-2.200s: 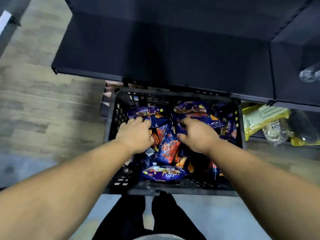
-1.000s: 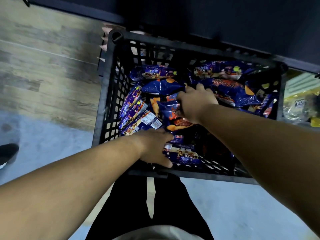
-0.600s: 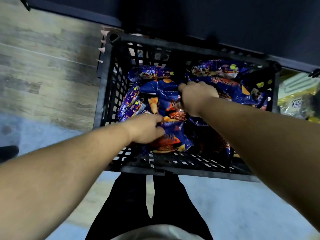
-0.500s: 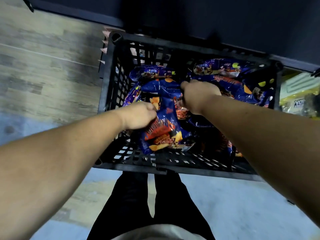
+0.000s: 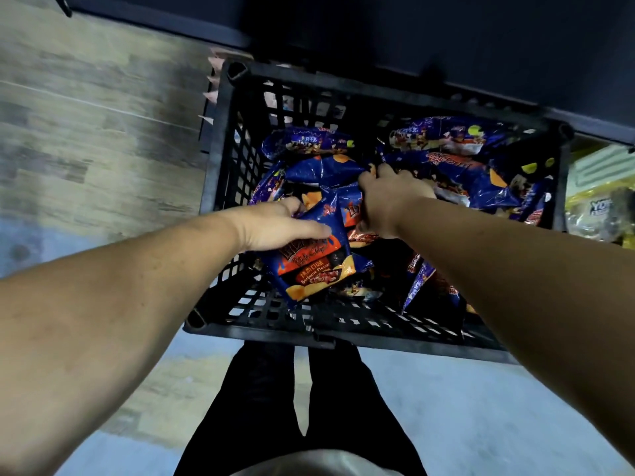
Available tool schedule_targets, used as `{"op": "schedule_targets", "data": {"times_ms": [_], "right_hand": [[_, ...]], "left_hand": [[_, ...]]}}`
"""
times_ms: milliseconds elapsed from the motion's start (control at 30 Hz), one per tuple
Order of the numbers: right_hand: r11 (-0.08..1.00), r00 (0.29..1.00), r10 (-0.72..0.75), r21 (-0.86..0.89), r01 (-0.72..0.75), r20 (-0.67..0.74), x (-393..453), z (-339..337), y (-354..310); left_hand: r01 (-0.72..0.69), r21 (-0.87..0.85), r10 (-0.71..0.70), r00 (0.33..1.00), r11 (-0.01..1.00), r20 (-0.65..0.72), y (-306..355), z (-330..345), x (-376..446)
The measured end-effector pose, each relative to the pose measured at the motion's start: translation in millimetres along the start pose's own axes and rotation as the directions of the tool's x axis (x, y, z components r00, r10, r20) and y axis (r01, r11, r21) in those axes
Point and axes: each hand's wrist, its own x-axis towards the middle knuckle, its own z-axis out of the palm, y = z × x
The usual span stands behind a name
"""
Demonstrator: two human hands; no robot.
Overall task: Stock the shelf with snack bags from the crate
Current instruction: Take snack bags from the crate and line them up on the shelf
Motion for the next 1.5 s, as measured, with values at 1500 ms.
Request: {"op": "schedule_targets", "data": {"times_ms": [1500], "right_hand": [[0.988, 0.696, 0.053, 0.14, 0.069, -0.716, -215, -269, -62]], "left_hand": [[-0.042, 0.71, 0.602, 0.566, 0.703, -0.562, 103, -191, -336]]}}
